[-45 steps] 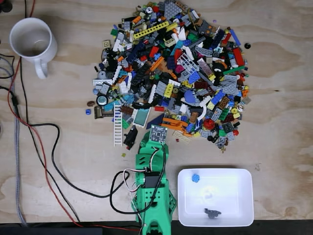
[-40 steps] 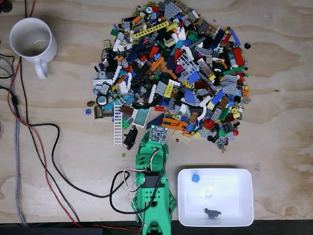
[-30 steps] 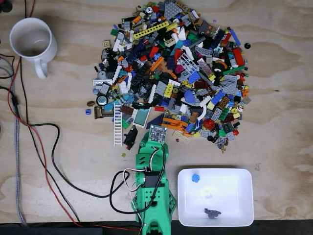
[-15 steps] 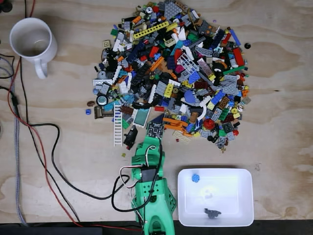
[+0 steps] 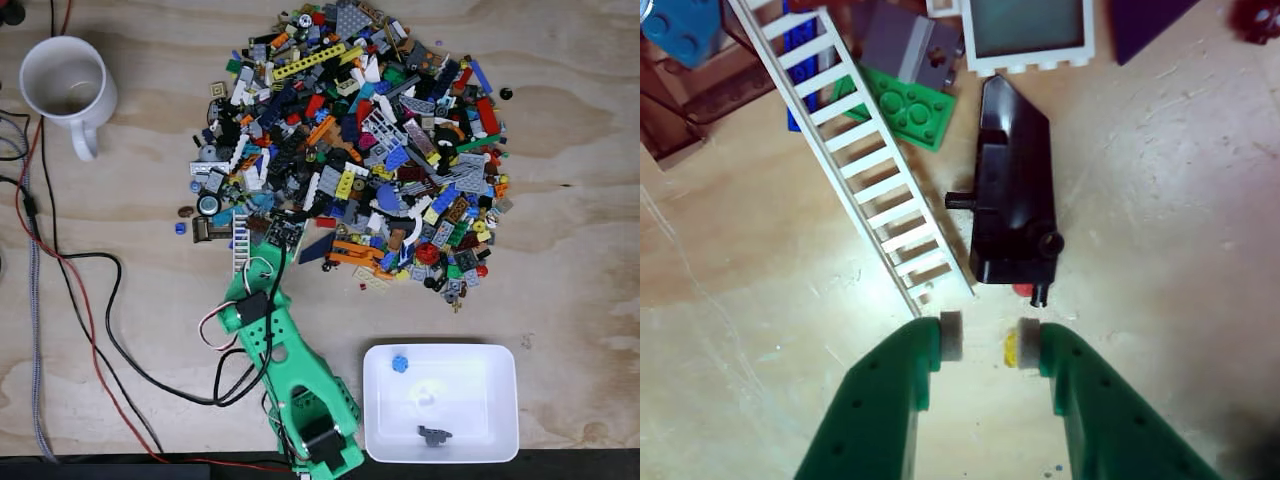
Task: Find the closest Lego and put it in the bin.
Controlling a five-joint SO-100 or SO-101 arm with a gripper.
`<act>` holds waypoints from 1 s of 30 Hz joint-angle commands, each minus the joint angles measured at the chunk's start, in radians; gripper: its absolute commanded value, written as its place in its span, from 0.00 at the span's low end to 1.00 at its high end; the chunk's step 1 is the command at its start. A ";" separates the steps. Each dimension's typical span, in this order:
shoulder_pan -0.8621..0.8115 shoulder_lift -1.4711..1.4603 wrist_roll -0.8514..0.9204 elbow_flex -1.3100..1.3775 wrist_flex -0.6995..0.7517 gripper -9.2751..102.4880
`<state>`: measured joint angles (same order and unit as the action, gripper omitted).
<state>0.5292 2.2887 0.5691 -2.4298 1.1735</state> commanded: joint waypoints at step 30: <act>-0.120 -0.244 0.087 -0.106 -0.411 0.18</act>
<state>0.4142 2.0479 0.6504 -2.5464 0.7823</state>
